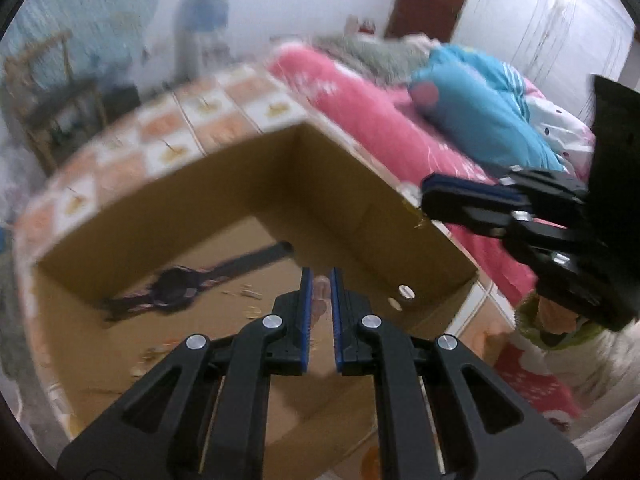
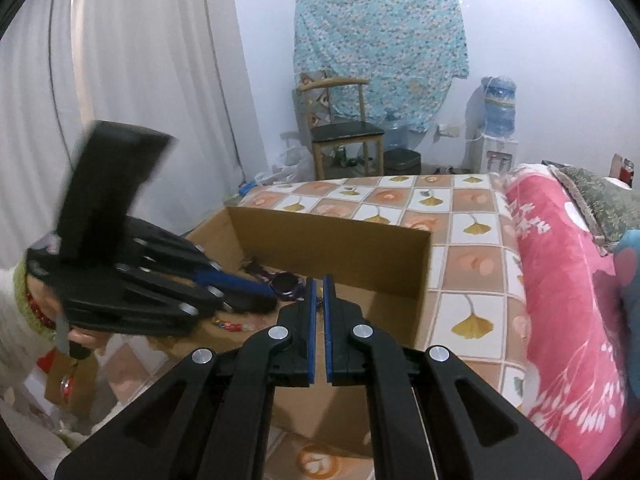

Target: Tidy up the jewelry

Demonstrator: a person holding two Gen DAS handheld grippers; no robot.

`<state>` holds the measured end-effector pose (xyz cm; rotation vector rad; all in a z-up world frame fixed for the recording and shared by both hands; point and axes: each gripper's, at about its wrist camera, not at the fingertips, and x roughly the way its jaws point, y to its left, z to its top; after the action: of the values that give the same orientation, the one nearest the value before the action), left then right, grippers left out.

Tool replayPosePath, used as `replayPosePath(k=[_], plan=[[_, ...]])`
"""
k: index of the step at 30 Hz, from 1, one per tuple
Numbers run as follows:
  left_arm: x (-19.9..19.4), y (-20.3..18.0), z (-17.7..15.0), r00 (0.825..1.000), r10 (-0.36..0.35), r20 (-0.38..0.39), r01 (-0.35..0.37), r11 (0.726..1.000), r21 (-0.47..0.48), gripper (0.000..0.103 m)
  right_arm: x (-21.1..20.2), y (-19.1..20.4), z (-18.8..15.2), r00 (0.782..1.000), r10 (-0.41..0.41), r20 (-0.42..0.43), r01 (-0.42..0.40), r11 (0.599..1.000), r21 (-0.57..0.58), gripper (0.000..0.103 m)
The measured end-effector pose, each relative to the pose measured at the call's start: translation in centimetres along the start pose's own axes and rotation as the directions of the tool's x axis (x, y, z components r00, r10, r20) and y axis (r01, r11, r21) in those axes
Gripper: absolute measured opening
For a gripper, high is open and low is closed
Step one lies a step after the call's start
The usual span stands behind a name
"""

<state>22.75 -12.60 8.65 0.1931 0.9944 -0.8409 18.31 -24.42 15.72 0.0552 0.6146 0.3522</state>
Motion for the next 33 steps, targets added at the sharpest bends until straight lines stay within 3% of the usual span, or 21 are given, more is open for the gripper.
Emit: replayPosePath(k=[3, 7, 9, 10, 16, 21, 25, 28, 30, 33], plan=[[3.4, 0.7, 1.0, 0.989, -0.106, -0.101, 0.1, 0.993, -0.056, 0.008, -0.4, -0.8, 0.1, 1.0, -0.015, 0.018, 0.015, 1.0, 0.01, 0.004], [7.1, 1.8, 1.9, 0.958, -0.206, -0.198, 0.179, 0.973, -0.148, 0.009, -0.9, -2.1, 0.0, 0.998, -0.045, 0.034, 0.045, 0.999, 0.023, 0.004], [8.5, 2.5, 2.1, 0.939, -0.239, -0.248, 0.194, 0.962, -0.192, 0.019, -1.1, -2.7, 0.0, 0.998, -0.061, 0.033, 0.06, 0.998, 0.028, 0.004], [8.9, 2.8, 2.1, 0.938, -0.232, -0.259, 0.182, 0.962, -0.204, 0.024, -1.0, -2.9, 0.0, 0.997, -0.065, 0.032, 0.064, 0.997, 0.03, 0.004], [6.2, 3.8, 2.7, 0.97, -0.178, -0.168, 0.144, 0.971, -0.193, 0.031, -1.0, -3.0, 0.1, 0.998, -0.069, 0.005, 0.068, 0.997, 0.027, 0.004], [-0.5, 4.4, 2.0, 0.999, -0.047, -0.003, 0.046, 0.986, -0.158, 0.046, 1.0, -1.4, 0.8, 0.995, 0.036, -0.093, -0.033, 0.999, 0.028, 0.004], [-6.6, 5.0, -0.1, 0.987, 0.1, 0.123, -0.081, 0.986, -0.148, 0.065, 5.2, 0.7, 1.5, 0.95, 0.172, -0.26, -0.164, 0.985, 0.054, 0.004], [-10.3, 5.7, -2.6, 0.962, 0.192, 0.197, -0.159, 0.972, -0.17, 0.074, 8.3, 2.0, 1.7, 0.893, 0.262, -0.366, -0.238, 0.965, 0.11, 0.004], [-12.1, 6.2, -4.5, 0.945, 0.232, 0.23, -0.189, 0.962, -0.196, 0.077, 10.7, 3.0, 1.6, 0.844, 0.302, -0.443, -0.264, 0.953, 0.148, 0.004], [-13.7, 7.0, -7.4, 0.924, 0.276, 0.265, -0.214, 0.947, -0.24, 0.081, 12.5, 4.1, 1.1, 0.816, 0.28, -0.505, -0.235, 0.96, 0.152, 0.004]])
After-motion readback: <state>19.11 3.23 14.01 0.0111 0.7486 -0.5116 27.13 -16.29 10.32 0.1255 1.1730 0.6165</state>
